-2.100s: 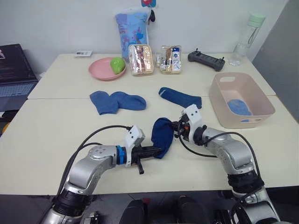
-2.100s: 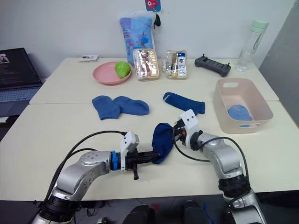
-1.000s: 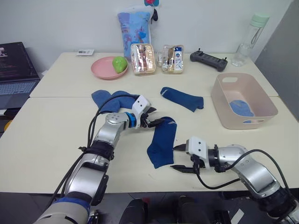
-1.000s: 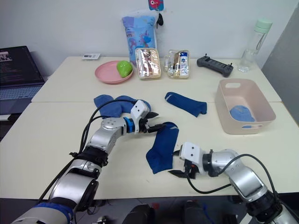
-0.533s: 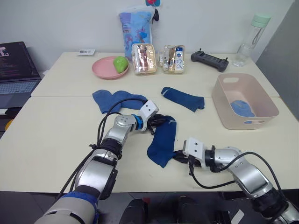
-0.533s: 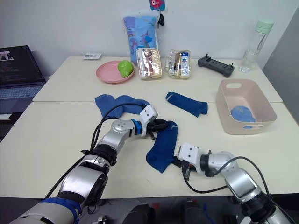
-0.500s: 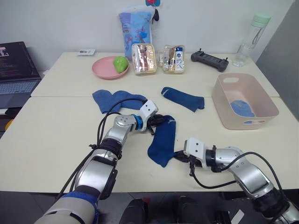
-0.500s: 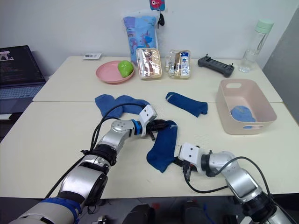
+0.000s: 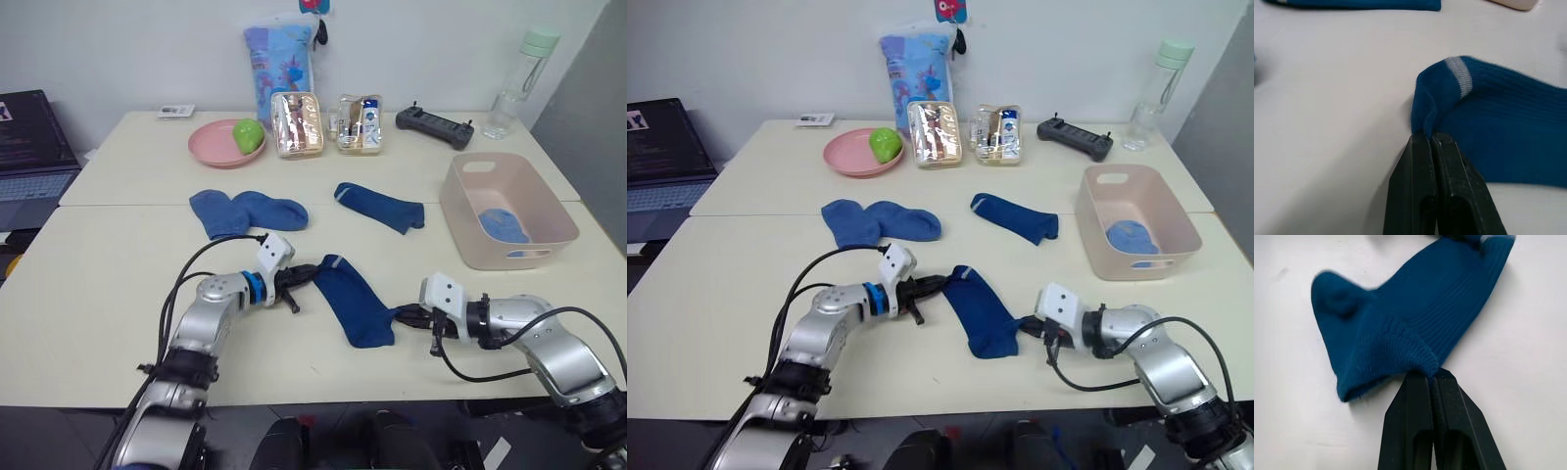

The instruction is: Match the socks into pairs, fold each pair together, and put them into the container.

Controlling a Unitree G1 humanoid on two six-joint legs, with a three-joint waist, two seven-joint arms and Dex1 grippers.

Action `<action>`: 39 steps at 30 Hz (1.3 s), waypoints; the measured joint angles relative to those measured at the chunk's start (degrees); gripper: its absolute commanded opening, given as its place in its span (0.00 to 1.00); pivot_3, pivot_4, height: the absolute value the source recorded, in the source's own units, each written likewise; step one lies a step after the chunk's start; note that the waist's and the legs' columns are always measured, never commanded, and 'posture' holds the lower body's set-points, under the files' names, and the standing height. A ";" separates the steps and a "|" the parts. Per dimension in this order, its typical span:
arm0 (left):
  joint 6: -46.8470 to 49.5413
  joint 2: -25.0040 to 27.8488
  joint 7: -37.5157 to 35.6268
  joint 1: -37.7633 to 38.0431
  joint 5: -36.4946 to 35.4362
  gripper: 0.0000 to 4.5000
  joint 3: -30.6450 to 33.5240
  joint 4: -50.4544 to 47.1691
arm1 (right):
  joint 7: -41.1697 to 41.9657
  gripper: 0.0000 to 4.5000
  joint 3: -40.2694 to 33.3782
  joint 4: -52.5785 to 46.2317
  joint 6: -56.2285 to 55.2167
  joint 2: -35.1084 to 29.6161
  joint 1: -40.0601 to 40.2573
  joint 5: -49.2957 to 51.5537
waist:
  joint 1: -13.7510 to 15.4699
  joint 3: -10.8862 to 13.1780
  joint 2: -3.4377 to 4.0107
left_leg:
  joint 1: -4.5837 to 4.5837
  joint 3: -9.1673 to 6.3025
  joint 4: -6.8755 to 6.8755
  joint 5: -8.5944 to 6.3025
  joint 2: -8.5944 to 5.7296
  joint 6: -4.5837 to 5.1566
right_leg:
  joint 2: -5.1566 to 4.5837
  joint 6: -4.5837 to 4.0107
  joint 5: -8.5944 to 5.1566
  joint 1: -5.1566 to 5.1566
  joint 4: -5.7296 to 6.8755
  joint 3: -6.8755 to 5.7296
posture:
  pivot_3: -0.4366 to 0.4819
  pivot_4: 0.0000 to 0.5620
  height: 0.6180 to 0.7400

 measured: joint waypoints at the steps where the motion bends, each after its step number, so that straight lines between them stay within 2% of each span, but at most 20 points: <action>1: 2.77 -0.01 1.19 1.60 -1.25 0.01 0.37 -4.16 | 1.61 0.00 -0.08 0.88 -0.05 -0.69 -0.98 0.62 | 0.07 0.00 0.00 | 0.00 0.00 0.00 0.00 -0.01 0.00 | -0.02 0.00 0.00 0.01 -0.01 -0.01 | 0.48 0.27 1.00; 2: 4.71 -0.01 2.13 2.29 -2.12 0.01 0.67 -6.96 | 2.66 0.00 -0.23 1.44 -0.23 -1.40 -1.49 1.10 | 0.27 0.00 0.00 | 0.00 0.00 0.00 0.00 -0.02 0.00 | -0.02 0.00 0.00 0.02 -0.02 -0.03 | 0.48 0.27 1.00; 3: 6.04 0.11 3.01 2.59 -2.68 0.00 0.95 -8.82 | 3.45 0.05 -0.52 1.88 -0.51 -1.70 -1.54 1.43 | 0.48 -0.01 -0.02 | 0.01 -0.01 0.00 0.00 -0.02 0.00 | -0.02 0.00 0.00 0.02 -0.02 -0.04 | 0.48 0.27 1.00; 6: 7.18 0.57 4.41 2.93 -3.13 0.14 1.46 -10.28 | 4.39 0.24 -0.69 3.07 -1.17 -1.85 -1.44 1.59 | 0.90 -0.01 -0.01 | 0.02 0.03 0.00 0.00 -0.02 0.00 | -0.02 0.00 0.00 0.02 -0.02 -0.01 | 0.48 0.27 1.00; 10: 6.95 2.85 5.47 3.83 -3.09 0.42 2.42 -9.57 | 4.00 0.56 -4.82 2.80 1.56 -5.18 1.69 2.53 | 1.23 -0.01 -0.02 | 0.01 0.02 0.00 0.00 -0.02 0.00 | -0.02 0.00 0.00 0.01 -0.03 -0.02 | 0.48 0.27 1.00; 12: 6.37 4.72 4.24 3.84 -3.50 0.56 3.48 -9.22 | 3.14 0.71 -8.57 1.01 6.39 -5.89 4.63 5.74 | 1.31 -0.01 -0.01 | 0.00 0.02 -0.01 0.00 -0.02 0.00 | -0.02 0.00 0.00 0.01 -0.04 -0.01 | 0.48 0.27 1.00; 17: 2.53 6.60 1.10 -0.14 -3.60 0.91 3.79 -3.53 | -1.75 0.71 -15.41 -8.73 19.16 -4.22 12.62 15.02 | 1.43 -0.02 -0.02 | -0.02 0.02 -0.02 0.00 -0.02 0.00 | -0.02 0.00 0.00 0.02 -0.04 -0.02 | 0.48 0.27 1.00; 22: -2.18 6.89 -3.21 -4.67 -1.71 0.91 0.20 2.80 | -8.12 0.71 -16.20 -15.57 24.45 -1.54 17.44 17.40 | 1.40 -0.02 -0.01 | -0.01 0.03 -0.02 0.00 -0.04 0.01 | -0.02 0.00 0.00 0.01 -0.04 -0.02 | 0.48 0.27 1.00; 27: -6.79 3.48 -4.34 -12.13 1.02 0.91 -3.37 11.76 | -13.52 0.71 -12.69 -18.87 25.49 2.09 19.16 17.15 | 1.37 -0.03 -0.03 | -0.03 0.06 0.00 0.00 -0.08 0.01 | -0.01 0.01 -0.01 0.02 -0.04 -0.01 | 0.48 0.27 1.00; 30: -10.19 2.06 -4.56 -15.71 3.35 0.77 -5.20 18.17 | -16.25 0.58 -10.98 -19.25 24.63 4.28 19.25 16.10 | 1.18 -0.05 -0.05 | -0.01 0.06 -0.01 0.00 -0.03 0.01 | 0.05 0.02 -0.01 0.00 -0.03 -0.01 | 0.48 0.27 1.00; 32: -12.16 1.90 -5.19 -16.95 4.91 0.64 -5.99 22.53 | -17.67 0.42 -9.42 -19.19 23.27 5.22 19.84 14.73 | 1.01 -0.05 -0.05 | 0.01 0.06 -0.02 0.00 -0.03 0.01 | 0.07 0.02 -0.01 -0.01 -0.02 0.00 | 0.48 0.27 1.00; 37: -13.93 1.98 -7.26 -16.96 5.76 0.29 -6.04 24.62 | -18.85 0.02 -9.09 -19.03 21.87 5.45 20.24 13.92 | 1.11 -0.05 -0.05 | -0.02 0.05 -0.01 0.00 -0.04 0.01 | 0.07 0.02 -0.01 -0.01 -0.02 -0.02 | 0.48 0.27 1.00; 39: -13.75 2.00 -8.30 -16.83 5.59 0.15 -5.93 24.26 | -18.84 0.00 -9.09 -18.74 21.13 5.44 20.24 13.89 | 1.13 -0.05 -0.05 | -0.01 0.05 -0.01 0.00 -0.04 0.01 | 0.07 0.02 -0.01 -0.01 -0.03 -0.01 | 0.48 0.27 1.00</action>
